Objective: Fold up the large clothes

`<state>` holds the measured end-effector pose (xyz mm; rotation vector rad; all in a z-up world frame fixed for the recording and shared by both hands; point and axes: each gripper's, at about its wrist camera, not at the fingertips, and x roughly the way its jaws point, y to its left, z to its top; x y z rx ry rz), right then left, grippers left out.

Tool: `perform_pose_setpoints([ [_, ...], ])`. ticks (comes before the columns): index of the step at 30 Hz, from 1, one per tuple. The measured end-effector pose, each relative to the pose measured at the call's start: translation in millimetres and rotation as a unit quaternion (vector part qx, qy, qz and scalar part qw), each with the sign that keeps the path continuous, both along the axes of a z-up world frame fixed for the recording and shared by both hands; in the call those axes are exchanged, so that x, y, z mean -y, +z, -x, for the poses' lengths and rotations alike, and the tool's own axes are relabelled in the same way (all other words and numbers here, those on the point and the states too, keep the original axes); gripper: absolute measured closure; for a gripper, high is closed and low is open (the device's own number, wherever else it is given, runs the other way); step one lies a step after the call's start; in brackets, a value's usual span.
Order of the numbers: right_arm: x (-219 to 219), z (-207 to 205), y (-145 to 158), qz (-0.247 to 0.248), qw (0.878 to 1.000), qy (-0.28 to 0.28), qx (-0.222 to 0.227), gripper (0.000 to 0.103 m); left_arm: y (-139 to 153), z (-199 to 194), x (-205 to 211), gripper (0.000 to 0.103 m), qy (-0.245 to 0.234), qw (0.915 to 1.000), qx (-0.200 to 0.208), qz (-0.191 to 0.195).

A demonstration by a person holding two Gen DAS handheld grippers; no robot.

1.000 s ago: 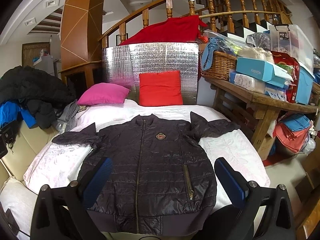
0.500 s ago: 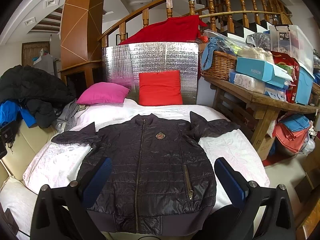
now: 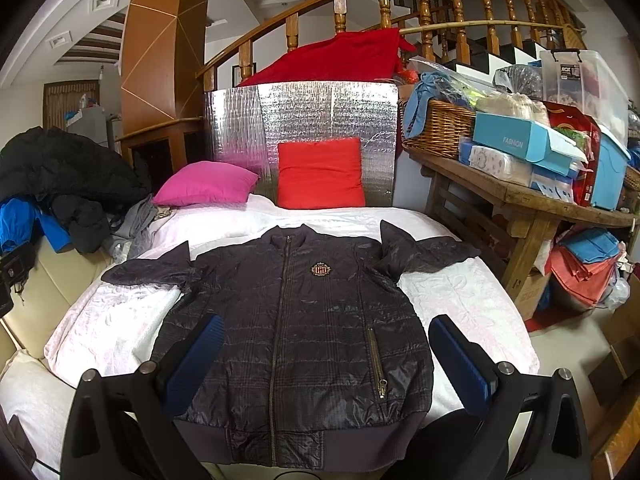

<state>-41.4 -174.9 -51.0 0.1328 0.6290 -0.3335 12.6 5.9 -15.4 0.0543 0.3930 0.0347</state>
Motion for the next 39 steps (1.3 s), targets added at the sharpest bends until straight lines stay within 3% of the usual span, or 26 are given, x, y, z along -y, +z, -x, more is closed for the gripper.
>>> perform_pose_setpoints([
  [33, 23.2, -53.8, -26.8, -0.016, 1.0, 0.006, -0.026, 0.0, -19.6, -49.8, 17.3, 0.0, 0.019, 0.999, -0.039, -0.016],
  [39, 52.1, -74.4, -36.4, -0.051, 0.998, 0.01, -0.031, 0.0, -31.2, -79.5, 24.3, 0.0, -0.002, 0.9976, -0.068, -0.004],
])
